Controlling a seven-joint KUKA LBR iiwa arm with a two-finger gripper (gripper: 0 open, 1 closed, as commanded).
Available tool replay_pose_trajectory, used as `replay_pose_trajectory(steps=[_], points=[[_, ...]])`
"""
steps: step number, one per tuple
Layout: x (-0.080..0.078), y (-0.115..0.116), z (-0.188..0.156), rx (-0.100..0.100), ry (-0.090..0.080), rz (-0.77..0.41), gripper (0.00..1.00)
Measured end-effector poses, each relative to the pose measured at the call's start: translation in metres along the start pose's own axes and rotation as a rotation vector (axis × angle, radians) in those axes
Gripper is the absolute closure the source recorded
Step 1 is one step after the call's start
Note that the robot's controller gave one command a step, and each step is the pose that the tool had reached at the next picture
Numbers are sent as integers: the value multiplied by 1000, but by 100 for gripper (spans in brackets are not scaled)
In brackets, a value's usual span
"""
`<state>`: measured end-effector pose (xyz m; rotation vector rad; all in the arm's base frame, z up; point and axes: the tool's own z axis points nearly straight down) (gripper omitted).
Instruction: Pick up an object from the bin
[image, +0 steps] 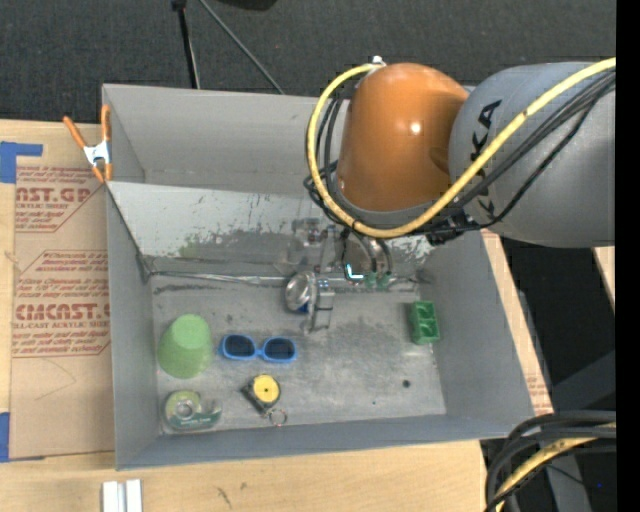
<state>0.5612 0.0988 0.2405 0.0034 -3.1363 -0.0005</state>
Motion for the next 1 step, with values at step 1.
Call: replay_pose_trajectory(steps=[1], points=[[-7, 0, 157, 1, 0, -264, 0]])
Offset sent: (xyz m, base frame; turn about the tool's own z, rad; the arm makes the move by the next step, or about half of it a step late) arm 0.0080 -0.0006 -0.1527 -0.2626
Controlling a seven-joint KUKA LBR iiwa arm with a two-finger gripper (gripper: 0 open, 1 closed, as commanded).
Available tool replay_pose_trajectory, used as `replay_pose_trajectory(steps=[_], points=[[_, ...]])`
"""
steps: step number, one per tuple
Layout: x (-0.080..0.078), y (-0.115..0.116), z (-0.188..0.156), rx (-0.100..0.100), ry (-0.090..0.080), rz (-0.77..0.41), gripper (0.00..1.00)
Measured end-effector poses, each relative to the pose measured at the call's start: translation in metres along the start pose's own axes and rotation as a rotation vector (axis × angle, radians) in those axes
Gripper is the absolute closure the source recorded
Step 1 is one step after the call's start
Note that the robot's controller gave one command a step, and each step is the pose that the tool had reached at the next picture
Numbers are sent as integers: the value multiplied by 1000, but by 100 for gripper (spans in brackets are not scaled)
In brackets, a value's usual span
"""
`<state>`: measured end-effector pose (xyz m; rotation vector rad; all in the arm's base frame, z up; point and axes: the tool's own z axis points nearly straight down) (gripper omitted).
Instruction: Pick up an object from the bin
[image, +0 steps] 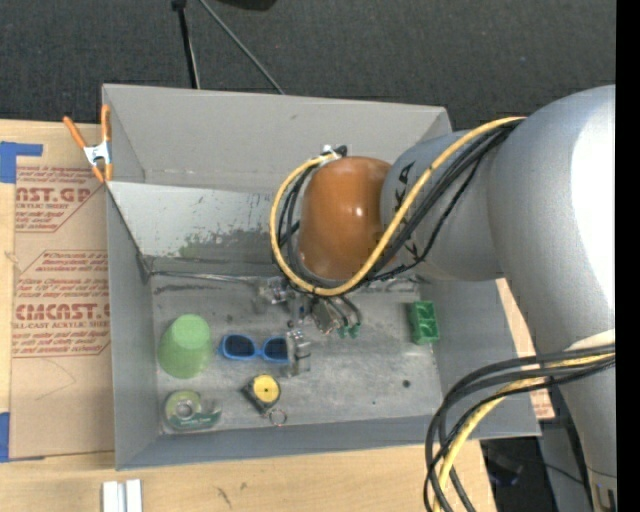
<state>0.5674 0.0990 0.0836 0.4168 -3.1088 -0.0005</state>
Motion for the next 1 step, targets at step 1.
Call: replay_pose_trajectory(steps=[1], points=[[14, 25, 14, 1, -6, 140, 0]])
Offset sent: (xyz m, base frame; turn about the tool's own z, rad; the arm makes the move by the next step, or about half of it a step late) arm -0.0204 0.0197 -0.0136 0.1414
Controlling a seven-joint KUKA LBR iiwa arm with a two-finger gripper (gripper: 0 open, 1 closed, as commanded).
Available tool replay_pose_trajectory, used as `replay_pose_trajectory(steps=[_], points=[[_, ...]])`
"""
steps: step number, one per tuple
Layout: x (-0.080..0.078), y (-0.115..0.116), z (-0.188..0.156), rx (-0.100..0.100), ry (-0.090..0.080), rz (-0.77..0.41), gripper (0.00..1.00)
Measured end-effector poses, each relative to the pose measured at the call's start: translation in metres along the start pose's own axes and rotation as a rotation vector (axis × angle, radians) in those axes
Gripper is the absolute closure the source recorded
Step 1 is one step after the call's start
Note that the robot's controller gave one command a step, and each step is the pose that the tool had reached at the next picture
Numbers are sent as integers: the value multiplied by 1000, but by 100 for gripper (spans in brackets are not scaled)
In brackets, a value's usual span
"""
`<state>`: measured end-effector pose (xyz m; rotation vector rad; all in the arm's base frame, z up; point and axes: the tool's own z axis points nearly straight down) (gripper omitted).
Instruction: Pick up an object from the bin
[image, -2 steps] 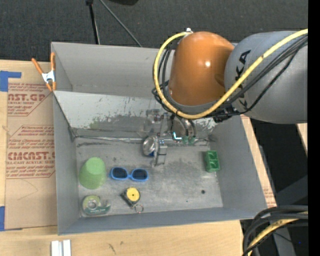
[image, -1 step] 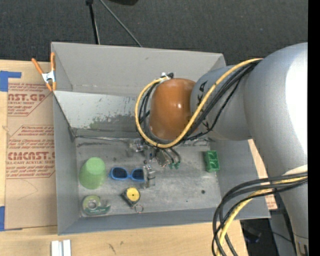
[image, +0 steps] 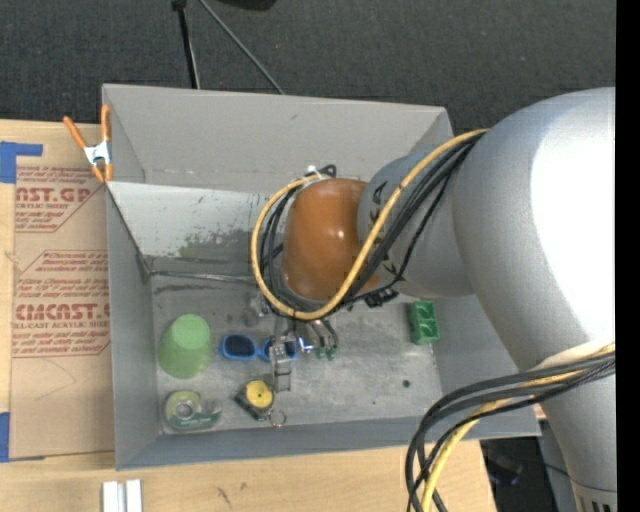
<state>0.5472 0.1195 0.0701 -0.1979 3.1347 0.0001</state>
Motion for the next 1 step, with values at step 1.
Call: replay_pose_trajectory(steps=[1], points=[[-1, 0, -1, -2, -4, 1, 100]])
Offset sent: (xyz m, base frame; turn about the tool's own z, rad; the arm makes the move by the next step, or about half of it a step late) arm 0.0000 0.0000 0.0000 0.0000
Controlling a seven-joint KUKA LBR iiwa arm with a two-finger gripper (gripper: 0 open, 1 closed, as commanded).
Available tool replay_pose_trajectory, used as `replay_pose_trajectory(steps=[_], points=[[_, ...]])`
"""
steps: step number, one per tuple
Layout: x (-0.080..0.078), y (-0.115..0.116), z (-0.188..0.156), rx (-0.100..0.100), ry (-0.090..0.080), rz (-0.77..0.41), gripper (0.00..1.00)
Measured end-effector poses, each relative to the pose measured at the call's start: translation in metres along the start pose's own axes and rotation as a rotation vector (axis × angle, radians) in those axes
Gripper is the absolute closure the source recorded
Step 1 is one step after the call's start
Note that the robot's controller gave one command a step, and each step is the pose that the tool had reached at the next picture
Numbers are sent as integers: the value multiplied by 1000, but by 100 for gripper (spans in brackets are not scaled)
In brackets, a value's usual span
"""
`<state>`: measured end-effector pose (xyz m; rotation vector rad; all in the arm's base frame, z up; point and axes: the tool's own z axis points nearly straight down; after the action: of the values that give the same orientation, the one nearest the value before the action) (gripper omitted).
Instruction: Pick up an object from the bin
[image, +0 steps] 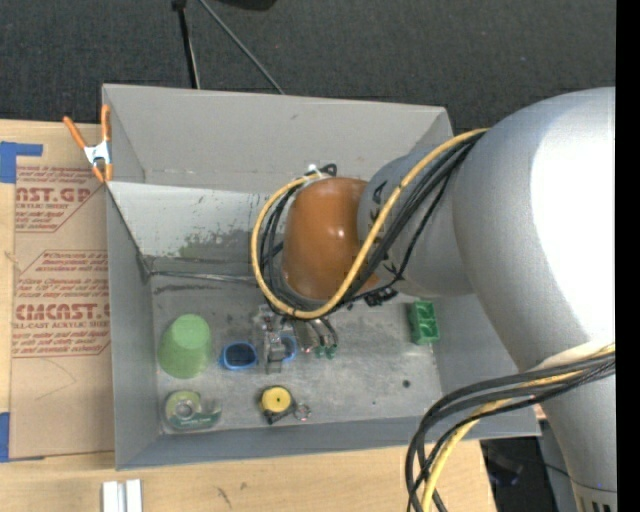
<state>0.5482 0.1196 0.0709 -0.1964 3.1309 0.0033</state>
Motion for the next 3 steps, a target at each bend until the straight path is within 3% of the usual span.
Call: replay_pose_trajectory(steps=[1, 2, 3], points=[[-43, 33, -189, 0, -8, -17, 100], [4, 49, -61, 2, 13, 56, 100], [1, 49, -65, 1, 3, 56, 0]])
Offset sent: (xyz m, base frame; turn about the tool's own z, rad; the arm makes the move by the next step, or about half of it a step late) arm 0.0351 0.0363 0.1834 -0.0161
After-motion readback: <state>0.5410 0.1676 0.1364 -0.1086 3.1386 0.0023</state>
